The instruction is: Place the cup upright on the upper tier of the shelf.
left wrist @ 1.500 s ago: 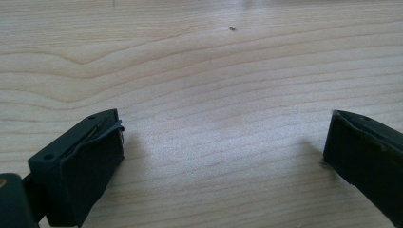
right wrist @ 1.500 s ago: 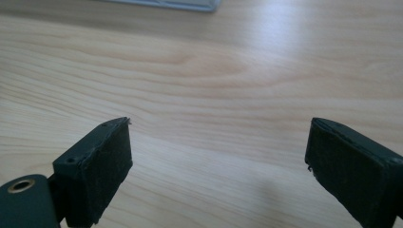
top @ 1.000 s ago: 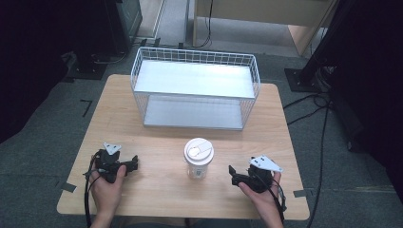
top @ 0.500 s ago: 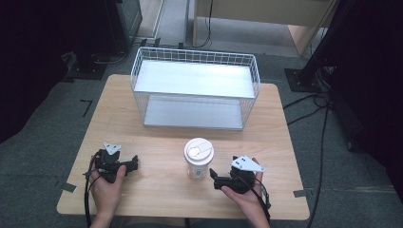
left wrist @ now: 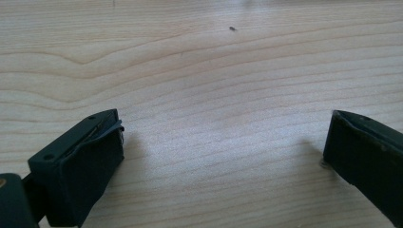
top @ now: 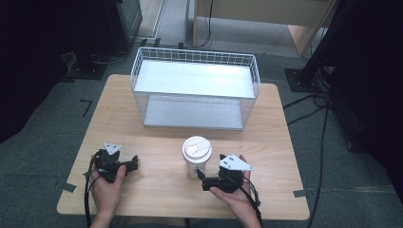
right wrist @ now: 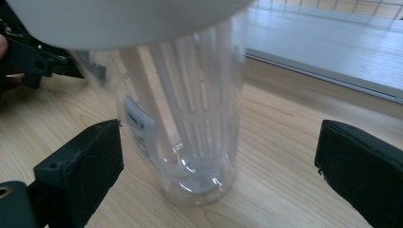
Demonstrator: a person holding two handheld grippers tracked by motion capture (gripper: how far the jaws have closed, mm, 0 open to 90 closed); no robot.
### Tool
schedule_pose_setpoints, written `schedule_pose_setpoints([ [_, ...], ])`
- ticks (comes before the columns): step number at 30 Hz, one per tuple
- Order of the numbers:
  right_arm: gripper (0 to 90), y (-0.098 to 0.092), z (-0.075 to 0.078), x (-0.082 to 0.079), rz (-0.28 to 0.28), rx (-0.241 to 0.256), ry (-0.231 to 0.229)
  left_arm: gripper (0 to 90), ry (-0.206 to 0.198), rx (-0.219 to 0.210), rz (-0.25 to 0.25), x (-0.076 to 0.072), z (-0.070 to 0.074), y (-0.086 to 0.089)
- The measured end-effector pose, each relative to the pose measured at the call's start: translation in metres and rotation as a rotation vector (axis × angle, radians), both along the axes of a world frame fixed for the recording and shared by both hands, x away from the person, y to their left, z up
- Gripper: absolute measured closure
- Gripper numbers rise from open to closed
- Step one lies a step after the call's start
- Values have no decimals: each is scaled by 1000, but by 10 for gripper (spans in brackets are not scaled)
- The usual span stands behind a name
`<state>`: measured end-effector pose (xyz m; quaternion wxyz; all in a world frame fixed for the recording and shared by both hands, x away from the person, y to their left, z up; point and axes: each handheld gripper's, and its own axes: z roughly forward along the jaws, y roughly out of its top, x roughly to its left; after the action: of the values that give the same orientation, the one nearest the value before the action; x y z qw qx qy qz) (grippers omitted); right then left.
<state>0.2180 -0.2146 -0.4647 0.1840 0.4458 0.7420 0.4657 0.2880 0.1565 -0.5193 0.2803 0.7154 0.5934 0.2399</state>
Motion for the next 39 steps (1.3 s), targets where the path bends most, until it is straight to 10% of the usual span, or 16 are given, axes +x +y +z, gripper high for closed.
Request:
schedule_pose_setpoints([
  [39, 163, 46, 10, 16, -97, 62, -140, 0, 2, 0, -1, 1, 0, 0],
])
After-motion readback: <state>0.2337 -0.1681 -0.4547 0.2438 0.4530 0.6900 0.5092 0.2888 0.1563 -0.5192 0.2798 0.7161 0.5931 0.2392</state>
